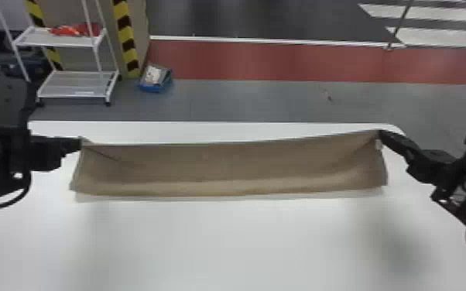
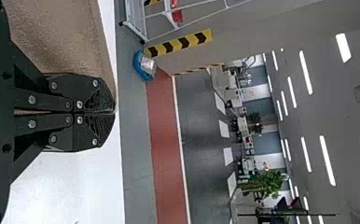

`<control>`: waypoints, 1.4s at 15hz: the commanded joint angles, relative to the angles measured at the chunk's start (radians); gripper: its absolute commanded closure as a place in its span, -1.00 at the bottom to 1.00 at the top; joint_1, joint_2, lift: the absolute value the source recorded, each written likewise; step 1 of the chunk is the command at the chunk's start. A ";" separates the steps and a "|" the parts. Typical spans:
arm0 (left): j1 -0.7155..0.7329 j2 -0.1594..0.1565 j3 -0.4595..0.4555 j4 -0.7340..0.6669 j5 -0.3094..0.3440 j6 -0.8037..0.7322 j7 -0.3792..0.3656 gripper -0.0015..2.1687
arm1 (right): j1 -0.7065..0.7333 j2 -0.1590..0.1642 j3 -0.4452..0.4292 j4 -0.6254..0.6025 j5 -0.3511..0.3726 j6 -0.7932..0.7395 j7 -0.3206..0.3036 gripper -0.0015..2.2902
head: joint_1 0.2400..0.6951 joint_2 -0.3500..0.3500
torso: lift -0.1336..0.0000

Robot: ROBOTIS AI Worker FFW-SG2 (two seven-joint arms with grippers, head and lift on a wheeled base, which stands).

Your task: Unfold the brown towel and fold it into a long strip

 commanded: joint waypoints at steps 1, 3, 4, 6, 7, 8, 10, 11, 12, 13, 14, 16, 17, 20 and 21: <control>-0.025 -0.004 -0.023 0.064 -0.005 -0.032 0.003 0.45 | -0.028 -0.002 0.017 0.048 0.028 -0.008 0.000 0.36 | 1.00 -0.21 | -0.87; -0.037 -0.006 -0.051 0.119 -0.014 -0.093 0.018 0.21 | -0.052 -0.005 0.048 0.088 0.058 -0.014 -0.007 0.27 | 1.00 -0.22 | -0.87; -0.046 -0.006 -0.066 0.153 -0.022 -0.130 0.031 -0.55 | -0.058 -0.003 0.069 0.102 0.074 -0.036 -0.021 0.02 | 1.00 -0.21 | -0.87; -0.049 -0.009 -0.086 0.201 -0.028 -0.222 0.058 -1.00 | -0.065 -0.002 0.103 0.120 0.083 -0.073 -0.046 -0.35 | 1.00 -0.20 | -0.87; -0.049 -0.007 -0.102 0.214 -0.039 -0.231 0.072 -1.00 | -0.066 0.001 0.121 0.125 0.088 -0.094 -0.070 -0.87 | 1.00 -0.18 | -0.87; -0.043 -0.006 -0.102 0.214 -0.045 -0.231 0.072 -1.00 | -0.066 0.003 0.126 0.127 0.092 -0.106 -0.082 -0.96 | 1.00 -0.17 | -0.87; -0.020 0.000 -0.097 0.211 -0.056 -0.256 0.090 -1.00 | -0.060 0.004 0.135 0.125 0.103 -0.125 -0.096 -0.96 | 1.00 -0.16 | -0.87; 0.003 0.002 -0.085 0.198 -0.054 -0.271 0.092 -0.98 | -0.046 0.004 0.129 0.122 0.098 -0.137 -0.096 -0.96 | 1.00 -0.15 | -0.87; 0.031 0.007 -0.060 0.173 -0.039 -0.274 0.089 -0.98 | -0.029 0.006 0.120 0.113 0.088 -0.143 -0.096 -0.96 | 1.00 -0.14 | -0.87; 0.064 0.007 -0.017 0.145 0.000 -0.277 0.080 -0.94 | 0.000 0.006 0.109 0.087 0.077 -0.143 -0.096 -0.96 | 1.00 -0.12 | -0.87; 0.098 0.014 0.026 0.118 0.055 -0.277 0.075 -0.93 | 0.034 0.003 0.105 0.042 0.052 -0.140 -0.093 -0.95 | 1.00 -0.12 | -0.87; 0.155 0.017 0.099 0.070 0.136 -0.277 0.047 -0.93 | 0.113 -0.002 0.069 -0.045 0.017 -0.116 -0.079 -0.92 | 1.00 -0.09 | -0.87; 0.179 0.017 0.122 0.049 0.161 -0.277 0.041 -0.93 | 0.152 -0.003 0.051 -0.079 0.003 -0.106 -0.070 -0.91 | 1.00 -0.09 | -0.87; 0.232 0.020 0.159 0.027 0.222 -0.274 0.011 -0.93 | 0.247 -0.013 -0.006 -0.151 -0.018 -0.070 -0.035 -0.89 | 1.00 -0.09 | -0.87; 0.241 0.020 0.162 0.027 0.231 -0.274 0.012 -0.93 | 0.267 -0.013 -0.023 -0.160 -0.031 -0.070 -0.030 -0.88 | 1.00 -0.10 | -0.87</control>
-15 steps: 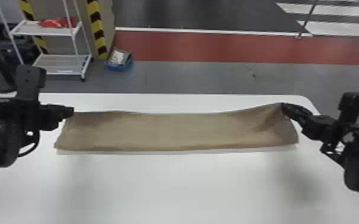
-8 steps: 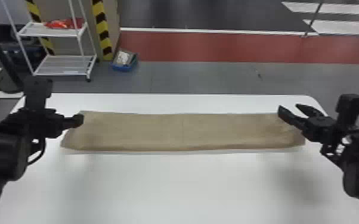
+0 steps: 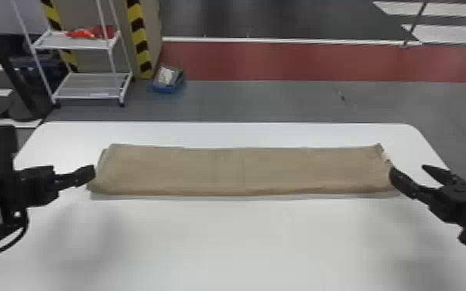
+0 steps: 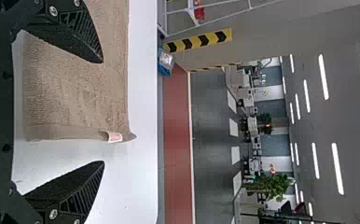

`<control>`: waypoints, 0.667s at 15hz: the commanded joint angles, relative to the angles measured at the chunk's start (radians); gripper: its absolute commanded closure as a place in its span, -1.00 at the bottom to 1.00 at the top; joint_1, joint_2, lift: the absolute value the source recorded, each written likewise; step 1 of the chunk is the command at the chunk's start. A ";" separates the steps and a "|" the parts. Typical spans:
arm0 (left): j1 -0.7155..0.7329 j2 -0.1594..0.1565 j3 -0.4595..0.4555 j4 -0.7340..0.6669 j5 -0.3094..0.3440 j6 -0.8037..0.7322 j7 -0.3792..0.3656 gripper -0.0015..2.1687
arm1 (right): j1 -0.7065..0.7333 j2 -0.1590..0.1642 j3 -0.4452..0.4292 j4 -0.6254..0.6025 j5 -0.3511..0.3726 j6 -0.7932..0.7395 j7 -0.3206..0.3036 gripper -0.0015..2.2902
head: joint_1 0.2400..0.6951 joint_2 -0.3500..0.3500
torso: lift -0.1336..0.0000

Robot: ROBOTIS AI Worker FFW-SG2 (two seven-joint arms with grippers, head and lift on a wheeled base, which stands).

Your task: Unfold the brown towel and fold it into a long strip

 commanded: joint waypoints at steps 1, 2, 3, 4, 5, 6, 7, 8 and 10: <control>0.029 0.000 0.013 -0.002 0.030 0.001 -0.004 -0.93 | 0.053 -0.001 -0.039 -0.032 -0.026 0.010 0.004 -0.87 | 1.00 -0.11 | -0.87; 0.037 0.000 0.015 -0.002 0.035 0.001 -0.006 -0.93 | 0.059 -0.001 -0.047 -0.038 -0.024 0.019 0.004 -0.86 | 1.00 -0.14 | -0.87; 0.042 -0.001 0.013 0.003 0.033 0.001 -0.006 -0.93 | 0.058 -0.006 -0.054 -0.037 -0.024 0.038 0.006 -0.86 | 1.00 -0.16 | -0.87; 0.043 -0.001 0.012 0.013 0.033 -0.002 -0.004 -0.93 | 0.058 -0.011 -0.057 -0.032 -0.021 0.041 0.006 -0.84 | 1.00 -0.18 | -0.87; 0.042 -0.001 0.010 0.023 0.030 -0.005 -0.001 -0.93 | 0.053 -0.012 -0.053 -0.020 -0.018 0.041 0.006 -0.83 | 1.00 -0.19 | -0.87; 0.031 0.000 0.006 0.044 0.030 -0.014 -0.001 -0.93 | 0.038 -0.015 -0.042 0.000 -0.014 0.041 0.006 -0.83 | 1.00 -0.20 | -0.87; 0.017 0.000 0.001 0.067 0.027 -0.020 0.000 -0.93 | 0.013 -0.015 -0.025 0.025 -0.008 0.050 0.006 -0.83 | 1.00 -0.20 | -0.87; 0.003 0.000 -0.011 0.090 0.024 -0.026 0.000 -0.93 | -0.016 -0.015 -0.005 0.054 0.008 0.056 0.004 -0.81 | 1.00 -0.20 | -0.87; -0.020 0.003 -0.040 0.139 0.009 -0.060 0.005 -0.92 | -0.071 -0.014 0.032 0.118 0.040 0.053 0.006 -0.81 | 1.00 -0.17 | -0.87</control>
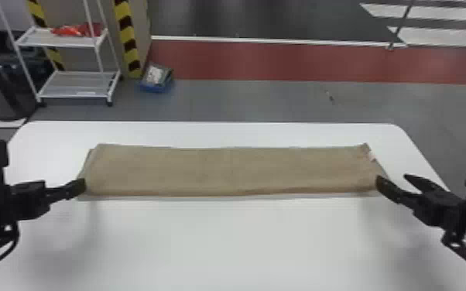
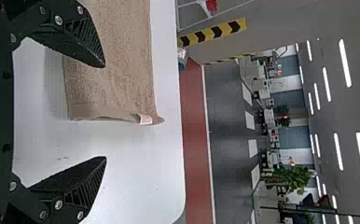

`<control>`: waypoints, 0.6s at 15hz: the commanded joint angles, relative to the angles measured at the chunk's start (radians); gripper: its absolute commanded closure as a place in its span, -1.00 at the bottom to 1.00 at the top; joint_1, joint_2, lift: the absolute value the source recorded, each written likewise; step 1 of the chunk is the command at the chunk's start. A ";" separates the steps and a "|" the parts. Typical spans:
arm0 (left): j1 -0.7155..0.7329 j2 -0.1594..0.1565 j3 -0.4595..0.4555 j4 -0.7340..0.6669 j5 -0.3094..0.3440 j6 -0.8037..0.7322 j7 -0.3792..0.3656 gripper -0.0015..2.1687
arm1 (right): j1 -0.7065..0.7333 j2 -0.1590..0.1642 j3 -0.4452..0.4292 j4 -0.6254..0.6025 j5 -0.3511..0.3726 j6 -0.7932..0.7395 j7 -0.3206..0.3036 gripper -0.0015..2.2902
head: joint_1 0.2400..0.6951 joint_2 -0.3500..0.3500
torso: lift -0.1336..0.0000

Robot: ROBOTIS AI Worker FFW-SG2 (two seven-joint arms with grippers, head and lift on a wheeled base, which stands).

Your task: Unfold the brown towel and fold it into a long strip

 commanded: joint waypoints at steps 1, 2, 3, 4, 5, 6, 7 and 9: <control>-0.024 0.001 -0.026 0.050 -0.013 -0.026 -0.001 -0.89 | -0.061 0.001 0.045 0.067 0.034 -0.001 0.001 -0.79 | 1.00 -0.16 | -0.87; -0.030 -0.001 -0.027 0.066 -0.013 -0.029 -0.008 -0.83 | -0.079 0.001 0.055 0.088 0.039 -0.001 0.002 -0.72 | 1.00 -0.15 | -0.87; -0.033 0.001 -0.027 0.069 -0.014 -0.029 -0.014 -0.77 | -0.093 0.001 0.061 0.105 0.042 -0.001 0.010 -0.70 | 1.00 -0.13 | -0.87; -0.036 0.001 -0.027 0.069 -0.014 -0.026 -0.019 -0.67 | -0.099 0.000 0.061 0.108 0.049 -0.001 0.018 -0.59 | 1.00 -0.12 | -0.87; -0.039 0.004 -0.026 0.069 -0.013 -0.022 -0.024 -0.40 | -0.107 -0.005 0.061 0.111 0.057 -0.001 0.030 -0.43 | 1.00 -0.11 | -0.87; -0.044 0.006 -0.020 0.067 -0.008 -0.004 -0.033 0.00 | -0.118 -0.008 0.061 0.114 0.060 -0.001 0.042 -0.26 | 1.00 -0.11 | -0.87; -0.045 0.010 -0.015 0.064 -0.004 0.017 -0.050 0.32 | -0.121 -0.008 0.061 0.114 0.060 0.002 0.047 0.00 | 1.00 -0.10 | -0.87; -0.047 0.015 -0.006 0.046 0.000 0.079 -0.120 0.42 | -0.124 -0.008 0.058 0.114 0.059 0.005 0.050 0.33 | 1.00 -0.11 | -0.87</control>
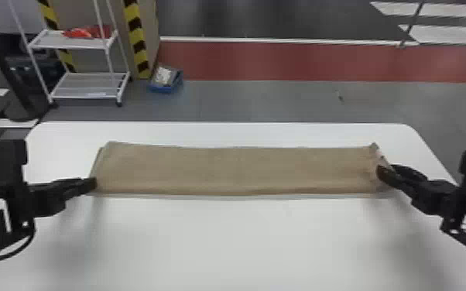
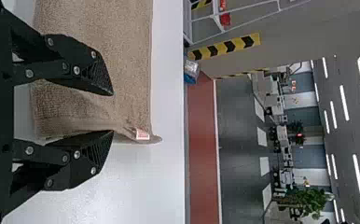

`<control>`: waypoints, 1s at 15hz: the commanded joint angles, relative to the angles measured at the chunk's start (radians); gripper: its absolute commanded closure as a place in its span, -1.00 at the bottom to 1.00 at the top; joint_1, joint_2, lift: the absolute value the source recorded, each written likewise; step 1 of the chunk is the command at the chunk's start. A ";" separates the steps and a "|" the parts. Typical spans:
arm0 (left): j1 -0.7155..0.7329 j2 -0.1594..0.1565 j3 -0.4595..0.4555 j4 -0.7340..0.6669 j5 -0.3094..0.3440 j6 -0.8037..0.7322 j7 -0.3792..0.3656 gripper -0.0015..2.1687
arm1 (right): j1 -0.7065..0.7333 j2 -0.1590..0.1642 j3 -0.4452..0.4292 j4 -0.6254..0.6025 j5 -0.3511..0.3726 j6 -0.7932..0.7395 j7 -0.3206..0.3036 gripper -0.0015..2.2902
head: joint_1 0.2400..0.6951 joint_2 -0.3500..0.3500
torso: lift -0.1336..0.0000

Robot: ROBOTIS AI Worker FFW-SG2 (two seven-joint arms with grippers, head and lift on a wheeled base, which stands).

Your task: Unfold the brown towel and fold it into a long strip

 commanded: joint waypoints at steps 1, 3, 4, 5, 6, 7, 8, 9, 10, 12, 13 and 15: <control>-0.001 0.009 0.005 -0.012 0.002 0.050 -0.024 0.42 | -0.003 0.000 -0.001 0.000 -0.002 0.003 0.003 0.34 | 1.00 -0.12 | -0.87; -0.010 0.010 0.005 -0.012 0.005 0.062 -0.050 0.48 | -0.001 0.001 -0.007 -0.001 -0.010 0.003 0.013 0.34 | 1.00 -0.15 | -0.87; -0.012 0.012 0.006 -0.012 0.005 0.087 -0.057 0.49 | -0.001 0.001 -0.010 -0.003 -0.016 0.006 0.013 0.34 | 1.00 -0.15 | -0.87; -0.012 0.017 0.011 -0.022 0.005 0.096 -0.064 0.50 | 0.008 0.006 -0.014 -0.010 -0.020 0.009 0.013 0.34 | 1.00 -0.15 | -0.87; -0.010 0.017 0.025 -0.036 0.007 0.118 -0.070 0.50 | 0.022 0.006 -0.020 -0.023 -0.025 0.015 0.013 0.34 | 1.00 -0.16 | -0.87; -0.006 0.017 0.034 -0.045 0.008 0.145 -0.078 0.50 | 0.040 0.009 -0.035 -0.049 -0.033 0.027 0.013 0.34 | 1.00 -0.16 | -0.87; 0.002 0.017 0.040 -0.064 0.008 0.151 -0.078 0.50 | 0.057 0.009 -0.040 -0.080 -0.048 0.043 0.013 0.34 | 1.00 -0.16 | -0.87; 0.019 0.017 0.063 -0.084 0.011 0.164 -0.080 0.50 | 0.089 0.009 -0.061 -0.116 -0.056 0.049 0.013 0.34 | 1.00 -0.16 | -0.87; 0.034 0.017 0.069 -0.102 0.019 0.164 -0.080 0.50 | 0.117 0.012 -0.073 -0.155 -0.062 0.052 0.013 0.34 | 1.00 -0.15 | -0.87; 0.072 0.018 0.104 -0.156 0.031 0.210 -0.092 0.50 | 0.181 0.017 -0.116 -0.233 -0.091 0.061 0.013 0.34 | 1.00 -0.15 | -0.87; 0.089 0.018 0.123 -0.185 0.036 0.231 -0.097 0.50 | 0.204 0.017 -0.130 -0.253 -0.102 0.070 0.013 0.34 | 1.00 -0.15 | -0.87; 0.132 0.018 0.141 -0.240 0.037 0.259 -0.104 0.50 | 0.252 0.018 -0.159 -0.293 -0.111 0.073 0.014 0.34 | 1.00 -0.17 | -0.87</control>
